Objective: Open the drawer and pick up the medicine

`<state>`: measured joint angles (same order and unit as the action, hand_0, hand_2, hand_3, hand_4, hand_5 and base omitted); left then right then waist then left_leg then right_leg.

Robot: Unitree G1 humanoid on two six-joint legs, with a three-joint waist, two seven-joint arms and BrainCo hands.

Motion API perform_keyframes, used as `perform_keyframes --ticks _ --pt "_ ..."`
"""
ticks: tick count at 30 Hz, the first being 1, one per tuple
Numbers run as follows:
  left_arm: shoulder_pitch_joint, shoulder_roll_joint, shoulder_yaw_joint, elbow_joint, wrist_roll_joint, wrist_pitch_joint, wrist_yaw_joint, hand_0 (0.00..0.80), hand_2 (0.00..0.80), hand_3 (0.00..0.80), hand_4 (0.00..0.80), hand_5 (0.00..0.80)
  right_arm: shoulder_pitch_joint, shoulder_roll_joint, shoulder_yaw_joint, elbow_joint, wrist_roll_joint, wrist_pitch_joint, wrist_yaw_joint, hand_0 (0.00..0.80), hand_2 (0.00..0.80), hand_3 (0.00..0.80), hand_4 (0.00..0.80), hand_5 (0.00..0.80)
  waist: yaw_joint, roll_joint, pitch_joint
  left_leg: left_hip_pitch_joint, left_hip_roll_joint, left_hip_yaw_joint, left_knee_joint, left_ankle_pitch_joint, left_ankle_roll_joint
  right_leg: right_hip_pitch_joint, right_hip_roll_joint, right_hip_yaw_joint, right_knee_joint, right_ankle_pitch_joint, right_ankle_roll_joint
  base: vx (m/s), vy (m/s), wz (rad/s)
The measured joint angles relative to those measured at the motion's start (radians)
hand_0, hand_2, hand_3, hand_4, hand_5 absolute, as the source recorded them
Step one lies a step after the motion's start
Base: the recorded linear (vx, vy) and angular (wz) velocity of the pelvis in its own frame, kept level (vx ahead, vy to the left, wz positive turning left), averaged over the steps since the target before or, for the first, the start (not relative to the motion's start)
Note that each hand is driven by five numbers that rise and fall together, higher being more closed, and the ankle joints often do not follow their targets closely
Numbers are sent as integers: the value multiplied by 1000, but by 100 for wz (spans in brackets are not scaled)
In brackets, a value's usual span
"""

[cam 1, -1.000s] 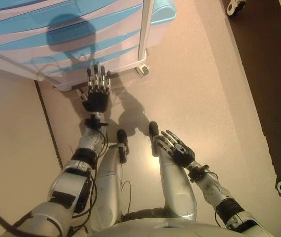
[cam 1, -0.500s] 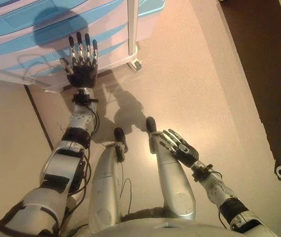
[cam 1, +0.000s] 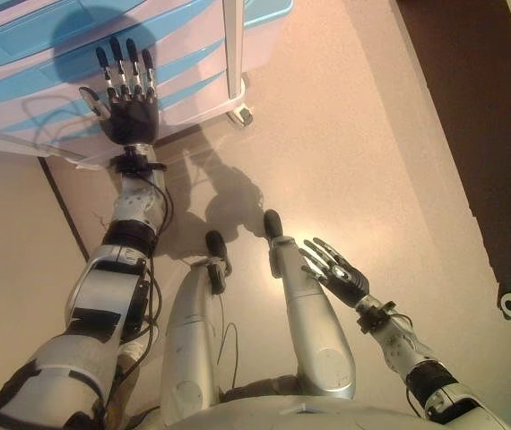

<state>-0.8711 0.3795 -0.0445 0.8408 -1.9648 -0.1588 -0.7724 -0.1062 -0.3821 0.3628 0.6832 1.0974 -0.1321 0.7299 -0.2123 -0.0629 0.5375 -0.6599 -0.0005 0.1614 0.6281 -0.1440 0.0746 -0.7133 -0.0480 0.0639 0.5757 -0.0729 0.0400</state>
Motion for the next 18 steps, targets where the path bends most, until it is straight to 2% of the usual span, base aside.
perform_keyframes --ticks 6,12,18 --pt "0 9 8 3 0 1 0 0 0 0 0 0 1 0 0 1 3 -1 0 0 0 0 0 0 1 0 0 -19 6 -4 14 -7 -2 -11 6 -2 1 3 -4 0 0 0" --pt "5 13 -40 51 4 2 5 0 0 0 0 0 1 -2 0 -1 3 0 -1 0 0 0 0 0 4 0 0 -24 5 -7 14 -7 -2 -14 6 -4 0 3 -5 0 0 0" --pt "40 7 -47 93 14 13 25 0 0 0 0 0 1 -2 0 -2 4 0 -1 0 0 0 0 0 6 0 0 -28 6 -10 15 -8 -3 -16 6 -9 -2 4 -3 -7 -16 1"
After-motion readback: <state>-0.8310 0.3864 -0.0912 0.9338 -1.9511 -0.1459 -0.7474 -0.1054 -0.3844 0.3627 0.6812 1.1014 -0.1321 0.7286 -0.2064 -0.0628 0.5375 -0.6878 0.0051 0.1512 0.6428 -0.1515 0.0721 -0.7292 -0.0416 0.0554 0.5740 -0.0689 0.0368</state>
